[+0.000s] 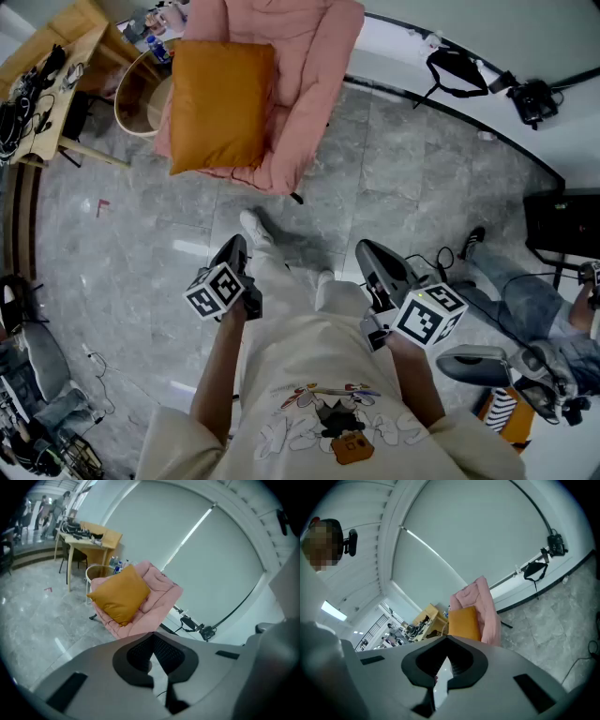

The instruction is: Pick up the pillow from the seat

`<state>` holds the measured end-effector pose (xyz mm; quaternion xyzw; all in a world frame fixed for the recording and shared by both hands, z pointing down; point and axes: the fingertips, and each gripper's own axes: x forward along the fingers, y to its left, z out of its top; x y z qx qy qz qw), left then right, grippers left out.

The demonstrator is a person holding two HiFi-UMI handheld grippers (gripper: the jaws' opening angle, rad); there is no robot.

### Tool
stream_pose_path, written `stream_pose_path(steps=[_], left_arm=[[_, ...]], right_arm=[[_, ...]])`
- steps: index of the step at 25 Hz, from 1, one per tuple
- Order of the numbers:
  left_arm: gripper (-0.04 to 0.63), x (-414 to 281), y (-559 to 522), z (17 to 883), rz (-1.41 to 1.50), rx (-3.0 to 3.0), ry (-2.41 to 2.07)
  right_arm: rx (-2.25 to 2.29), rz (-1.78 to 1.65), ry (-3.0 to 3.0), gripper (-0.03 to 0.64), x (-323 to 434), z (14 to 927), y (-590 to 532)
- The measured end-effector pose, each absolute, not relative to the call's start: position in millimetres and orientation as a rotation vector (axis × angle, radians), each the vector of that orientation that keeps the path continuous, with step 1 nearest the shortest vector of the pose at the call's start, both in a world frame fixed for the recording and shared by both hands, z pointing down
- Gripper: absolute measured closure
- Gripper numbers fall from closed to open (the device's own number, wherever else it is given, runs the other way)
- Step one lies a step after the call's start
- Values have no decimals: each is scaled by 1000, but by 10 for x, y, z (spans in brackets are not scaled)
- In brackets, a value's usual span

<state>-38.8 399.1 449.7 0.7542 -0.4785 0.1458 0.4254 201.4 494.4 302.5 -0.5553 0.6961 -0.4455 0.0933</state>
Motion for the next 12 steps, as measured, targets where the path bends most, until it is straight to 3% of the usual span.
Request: stream_pose_path(steps=[6, 12], left_arm=[[592, 416, 5302, 3687, 281, 1933, -1153], [592, 98, 5365, 3027, 205, 2075, -1197]], right_arm=[[-1601, -1348, 2148, 598, 2207, 2894, 5510], [-1525, -1237, 2386, 597, 1491, 2608, 5357]])
